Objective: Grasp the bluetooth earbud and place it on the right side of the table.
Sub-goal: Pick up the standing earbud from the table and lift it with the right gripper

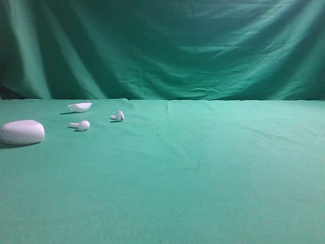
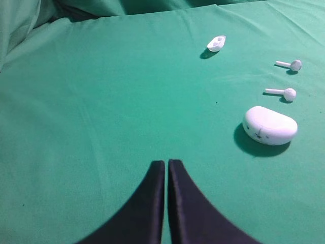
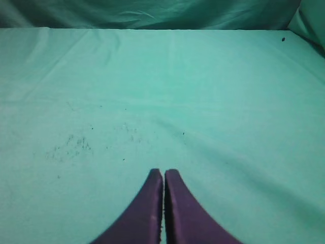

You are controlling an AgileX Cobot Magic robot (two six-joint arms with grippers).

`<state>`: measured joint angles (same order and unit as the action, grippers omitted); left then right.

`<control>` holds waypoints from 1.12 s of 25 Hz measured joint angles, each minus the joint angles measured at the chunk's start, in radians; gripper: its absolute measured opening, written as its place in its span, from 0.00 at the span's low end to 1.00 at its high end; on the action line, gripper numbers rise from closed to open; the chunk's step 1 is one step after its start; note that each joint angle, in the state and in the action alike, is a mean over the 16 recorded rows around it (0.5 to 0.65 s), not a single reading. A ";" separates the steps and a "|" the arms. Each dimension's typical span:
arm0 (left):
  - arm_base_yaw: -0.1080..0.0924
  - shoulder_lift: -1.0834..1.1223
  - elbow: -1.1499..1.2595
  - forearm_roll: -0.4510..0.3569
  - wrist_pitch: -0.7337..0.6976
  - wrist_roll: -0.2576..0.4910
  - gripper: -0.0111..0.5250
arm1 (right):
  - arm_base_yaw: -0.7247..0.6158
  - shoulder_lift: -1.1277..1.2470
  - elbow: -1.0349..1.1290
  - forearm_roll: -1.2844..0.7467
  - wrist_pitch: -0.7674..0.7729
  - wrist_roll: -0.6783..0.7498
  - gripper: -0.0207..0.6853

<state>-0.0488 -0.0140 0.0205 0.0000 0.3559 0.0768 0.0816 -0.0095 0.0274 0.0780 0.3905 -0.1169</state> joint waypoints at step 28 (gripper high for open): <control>0.000 0.000 0.000 0.000 0.000 0.000 0.02 | -0.001 0.000 0.001 -0.028 -0.252 -0.084 0.03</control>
<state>-0.0488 -0.0140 0.0205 -0.0001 0.3559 0.0768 0.0810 -0.0095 0.0282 0.0501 0.1383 -0.2014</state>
